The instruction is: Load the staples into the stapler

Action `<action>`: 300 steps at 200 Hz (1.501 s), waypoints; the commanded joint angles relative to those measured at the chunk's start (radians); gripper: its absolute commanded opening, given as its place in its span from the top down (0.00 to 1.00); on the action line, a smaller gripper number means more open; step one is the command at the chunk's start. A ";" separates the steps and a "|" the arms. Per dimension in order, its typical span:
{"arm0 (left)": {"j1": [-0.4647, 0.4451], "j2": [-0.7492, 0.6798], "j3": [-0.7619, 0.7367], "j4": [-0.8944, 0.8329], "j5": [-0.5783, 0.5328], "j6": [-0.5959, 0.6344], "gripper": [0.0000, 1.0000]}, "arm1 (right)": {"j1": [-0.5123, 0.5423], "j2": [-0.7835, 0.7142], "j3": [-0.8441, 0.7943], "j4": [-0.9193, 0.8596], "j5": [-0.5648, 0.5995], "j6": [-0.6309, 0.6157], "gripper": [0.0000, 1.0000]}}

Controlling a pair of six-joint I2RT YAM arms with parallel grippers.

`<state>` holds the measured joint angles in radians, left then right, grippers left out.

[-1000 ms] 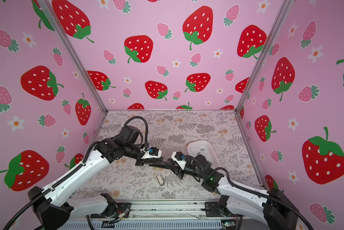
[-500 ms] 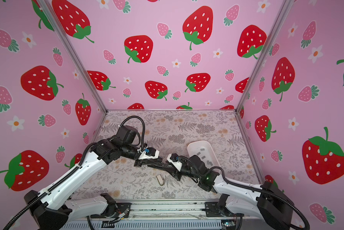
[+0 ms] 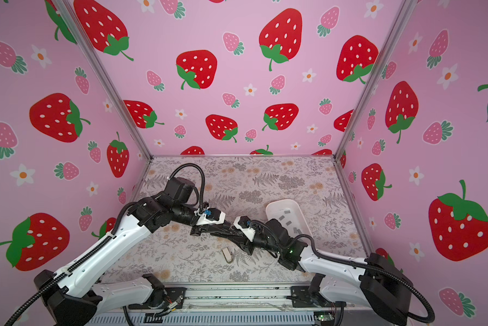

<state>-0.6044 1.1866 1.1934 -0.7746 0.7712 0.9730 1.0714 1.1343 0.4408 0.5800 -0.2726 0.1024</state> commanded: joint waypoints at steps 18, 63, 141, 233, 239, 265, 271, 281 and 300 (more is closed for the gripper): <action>0.002 -0.015 0.040 0.081 0.100 0.032 1.00 | 0.012 0.029 0.030 0.028 0.009 0.003 0.64; 0.060 -0.036 0.034 0.099 0.148 0.021 1.00 | 0.010 -0.007 -0.029 0.057 0.032 -0.001 0.70; 0.213 -0.101 -0.068 0.332 0.290 -0.149 1.00 | 0.002 -0.090 -0.155 0.144 0.080 0.019 0.75; 0.346 -0.080 -0.128 0.523 0.395 -0.275 1.00 | -0.008 -0.209 -0.253 0.215 0.102 0.037 0.85; 0.350 -0.081 -0.136 0.531 0.395 -0.272 1.00 | -0.008 -0.217 -0.261 0.214 0.106 0.039 0.86; 0.361 -0.081 -0.149 0.541 0.393 -0.259 0.97 | -0.008 -0.315 -0.307 0.222 0.121 0.046 0.88; 0.360 -0.081 -0.150 0.541 0.389 -0.254 0.95 | -0.008 -0.335 -0.318 0.222 0.126 0.049 0.88; 0.360 -0.081 -0.155 0.552 0.380 -0.258 0.95 | -0.008 -0.361 -0.329 0.219 0.135 0.052 0.88; 0.360 -0.077 -0.158 0.567 0.363 -0.263 0.85 | -0.008 -0.397 -0.344 0.206 0.155 0.058 0.88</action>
<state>-0.2897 1.1282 1.0199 -0.3637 1.2510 0.7029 1.0573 0.7773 0.1337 0.8509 -0.1272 0.1829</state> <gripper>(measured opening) 0.322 0.389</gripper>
